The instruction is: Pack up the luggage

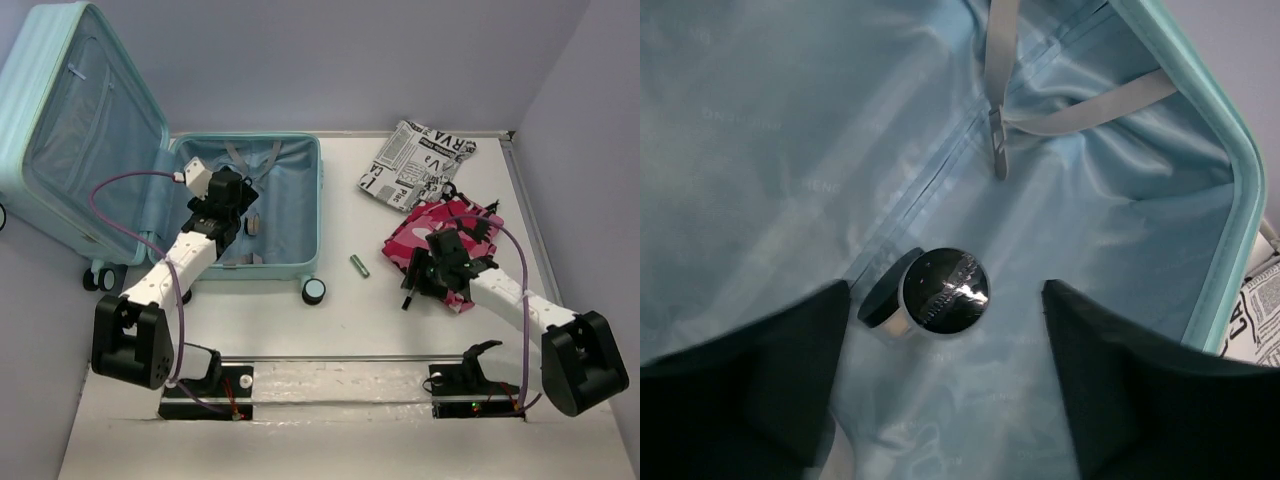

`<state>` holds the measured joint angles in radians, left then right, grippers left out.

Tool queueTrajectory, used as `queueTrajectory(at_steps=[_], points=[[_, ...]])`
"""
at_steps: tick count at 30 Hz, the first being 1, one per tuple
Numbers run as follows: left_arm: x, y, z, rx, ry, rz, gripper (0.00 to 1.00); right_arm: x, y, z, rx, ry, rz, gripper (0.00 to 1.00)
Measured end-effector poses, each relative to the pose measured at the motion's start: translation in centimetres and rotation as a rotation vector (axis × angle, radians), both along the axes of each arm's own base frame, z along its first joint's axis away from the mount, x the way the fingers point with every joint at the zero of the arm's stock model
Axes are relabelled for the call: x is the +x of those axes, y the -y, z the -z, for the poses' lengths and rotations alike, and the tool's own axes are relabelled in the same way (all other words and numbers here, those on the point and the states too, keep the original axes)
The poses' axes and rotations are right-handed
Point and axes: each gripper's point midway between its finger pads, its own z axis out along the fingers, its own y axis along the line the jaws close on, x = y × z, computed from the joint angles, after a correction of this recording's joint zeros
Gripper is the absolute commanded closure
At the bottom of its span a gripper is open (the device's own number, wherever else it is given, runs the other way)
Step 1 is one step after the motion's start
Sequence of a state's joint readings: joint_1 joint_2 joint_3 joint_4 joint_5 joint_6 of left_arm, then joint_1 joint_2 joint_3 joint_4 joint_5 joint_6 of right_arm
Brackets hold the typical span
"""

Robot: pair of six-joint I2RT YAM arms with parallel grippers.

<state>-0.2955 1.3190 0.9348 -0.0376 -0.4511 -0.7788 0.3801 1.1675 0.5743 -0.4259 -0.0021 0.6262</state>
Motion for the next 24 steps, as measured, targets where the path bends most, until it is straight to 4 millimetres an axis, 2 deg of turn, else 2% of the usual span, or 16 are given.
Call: queueTrajectory(at_steps=[2,6,9,10,12,15,18,20,22,24], points=[[-0.1,-0.3,1.1,-0.025,-0.018,-0.010,0.01,-0.2,-0.1,0.4,-0.016,-0.011,-0.007,0.41],[0.0,1.0,0.1,-0.090,0.030,0.047,0.01,-0.8,-1.2,1.3,-0.035,-0.035,-0.030,0.48],[-0.7,2.1,-2.2,-0.136,0.105,0.107,0.01,-1.2,-2.6,1.7,-0.041,-0.034,-0.053,0.56],[-1.1,2.5,-2.9,-0.144,0.128,0.130,0.01,-1.1,-3.0,1.7,-0.040,-0.030,-0.050,0.67],[-2.4,3.1,-4.6,-0.149,0.177,0.178,0.01,-0.8,-3.5,1.8,-0.044,-0.022,-0.046,0.80],[-4.4,4.4,-7.3,-0.153,0.260,0.261,0.01,-0.5,-3.8,2.0,-0.048,-0.016,-0.027,0.90],[-6.7,5.2,-8.4,-0.142,0.302,0.349,0.01,-0.6,-3.9,1.8,-0.067,0.000,-0.032,0.90],[-7.5,5.4,-8.5,-0.129,0.306,0.386,0.01,-1.3,-4.7,1.1,-0.075,0.014,-0.068,0.90],[-8.3,5.8,-7.9,-0.113,0.286,0.439,0.01,-1.6,-6.1,-0.7,-0.060,0.047,-0.115,0.90],[-8.8,6.0,-7.0,-0.100,0.253,0.468,0.01,-0.7,-8.6,-4.4,-0.010,0.116,-0.164,0.90]])
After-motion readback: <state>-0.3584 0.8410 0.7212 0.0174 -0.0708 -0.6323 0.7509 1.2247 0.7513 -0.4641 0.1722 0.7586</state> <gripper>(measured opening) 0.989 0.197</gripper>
